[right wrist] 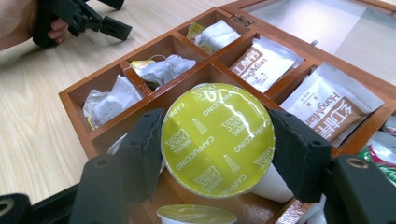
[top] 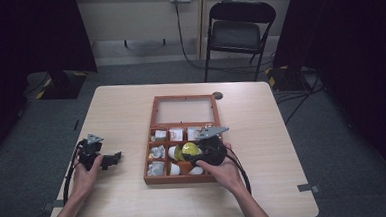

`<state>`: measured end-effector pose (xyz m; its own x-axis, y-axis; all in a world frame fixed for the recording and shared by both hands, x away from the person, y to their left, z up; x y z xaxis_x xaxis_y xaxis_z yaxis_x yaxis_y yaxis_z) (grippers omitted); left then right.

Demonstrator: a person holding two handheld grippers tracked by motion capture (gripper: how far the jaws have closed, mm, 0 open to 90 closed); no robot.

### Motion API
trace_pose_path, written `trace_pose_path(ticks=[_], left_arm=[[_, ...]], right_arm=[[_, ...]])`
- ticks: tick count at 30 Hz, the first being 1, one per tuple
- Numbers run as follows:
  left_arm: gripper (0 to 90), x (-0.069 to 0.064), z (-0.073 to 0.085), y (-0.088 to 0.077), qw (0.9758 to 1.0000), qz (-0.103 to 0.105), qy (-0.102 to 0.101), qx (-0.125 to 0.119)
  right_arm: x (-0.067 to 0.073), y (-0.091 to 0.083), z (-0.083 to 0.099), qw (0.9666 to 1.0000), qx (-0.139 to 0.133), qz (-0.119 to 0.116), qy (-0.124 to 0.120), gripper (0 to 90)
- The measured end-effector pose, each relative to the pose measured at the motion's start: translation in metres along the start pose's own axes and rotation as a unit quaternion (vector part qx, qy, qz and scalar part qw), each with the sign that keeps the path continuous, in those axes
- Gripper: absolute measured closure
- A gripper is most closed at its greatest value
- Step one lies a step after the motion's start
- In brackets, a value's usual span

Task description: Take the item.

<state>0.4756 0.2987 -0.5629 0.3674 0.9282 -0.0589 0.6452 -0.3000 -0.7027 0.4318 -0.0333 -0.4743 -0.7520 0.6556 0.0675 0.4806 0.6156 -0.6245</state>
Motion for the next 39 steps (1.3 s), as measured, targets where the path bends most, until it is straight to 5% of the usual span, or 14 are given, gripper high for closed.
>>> trace_pose_path(ticks=[39], left_arm=[[0.0, 0.0, 0.0, 0.0, 1.0, 0.001, 0.001, 0.0]], right_arm=[[-0.034, -0.055, -0.021, 0.9972, -0.062, 0.028, 0.032, 38.1]])
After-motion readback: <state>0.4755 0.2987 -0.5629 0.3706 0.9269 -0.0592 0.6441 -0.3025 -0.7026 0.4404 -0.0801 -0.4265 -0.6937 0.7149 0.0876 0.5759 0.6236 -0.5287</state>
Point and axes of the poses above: each handheld gripper's, and its own axes: y roughly forward along the jaws, z roughly out of its underside, x roughly to its left, the point moved 8 cm from there along y, roughly forward along the jaws, and after that the axes turned 3 degrees about z, right-handed, at the moved point
